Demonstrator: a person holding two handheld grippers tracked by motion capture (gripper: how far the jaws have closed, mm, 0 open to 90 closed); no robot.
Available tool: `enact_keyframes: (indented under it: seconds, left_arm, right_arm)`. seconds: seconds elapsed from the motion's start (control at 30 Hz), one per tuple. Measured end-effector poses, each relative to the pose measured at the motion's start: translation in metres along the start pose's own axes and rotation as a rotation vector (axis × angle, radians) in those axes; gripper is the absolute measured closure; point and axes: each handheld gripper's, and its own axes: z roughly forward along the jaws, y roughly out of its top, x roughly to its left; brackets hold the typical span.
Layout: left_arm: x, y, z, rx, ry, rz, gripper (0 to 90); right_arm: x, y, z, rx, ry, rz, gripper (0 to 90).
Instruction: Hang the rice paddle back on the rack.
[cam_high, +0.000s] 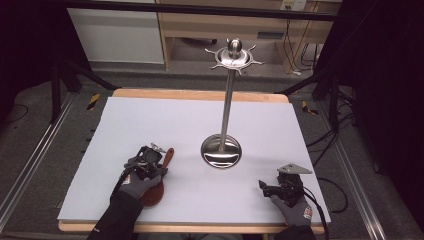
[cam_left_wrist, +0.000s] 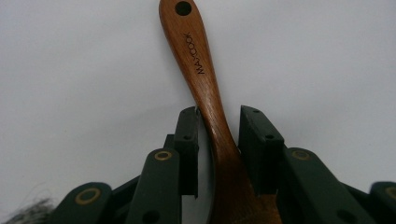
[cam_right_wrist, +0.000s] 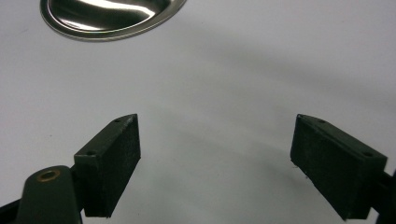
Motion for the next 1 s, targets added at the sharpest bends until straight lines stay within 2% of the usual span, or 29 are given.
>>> enact_keyframes:
  seconds: [0.1, 0.2, 0.43, 0.63, 0.8, 1.0]
  left_arm:
    - [0.001, 0.001, -0.001, 0.013, -0.017, -0.011, 71.3]
    - [-0.001, -0.001, -0.003, 0.026, -0.016, 0.011, 77.3]
    - [0.001, -0.003, -0.006, 0.042, -0.035, 0.051, 77.3]
    - [0.004, 0.004, -0.012, 0.042, -0.046, 0.081, 73.2]
    - [0.001, 0.013, -0.013, 0.095, -0.040, 0.115, 74.0]
    - [0.003, 0.014, -0.006, 0.143, -0.053, 0.109, 75.8]
  right_arm:
    - [0.000, 0.000, 0.000, 0.001, 0.001, -0.002, 16.2]
    - [0.000, 0.000, -0.001, 0.000, 0.003, -0.002, 16.2]
    - [-0.001, 0.000, -0.001, 0.000, 0.004, 0.004, 16.2]
    - [-0.002, 0.000, 0.000, 0.006, 0.005, 0.004, 16.2]
    - [-0.003, 0.000, 0.000, 0.004, 0.009, 0.007, 16.3]
    - [-0.003, 0.000, 0.000, 0.006, 0.016, 0.008, 16.6]
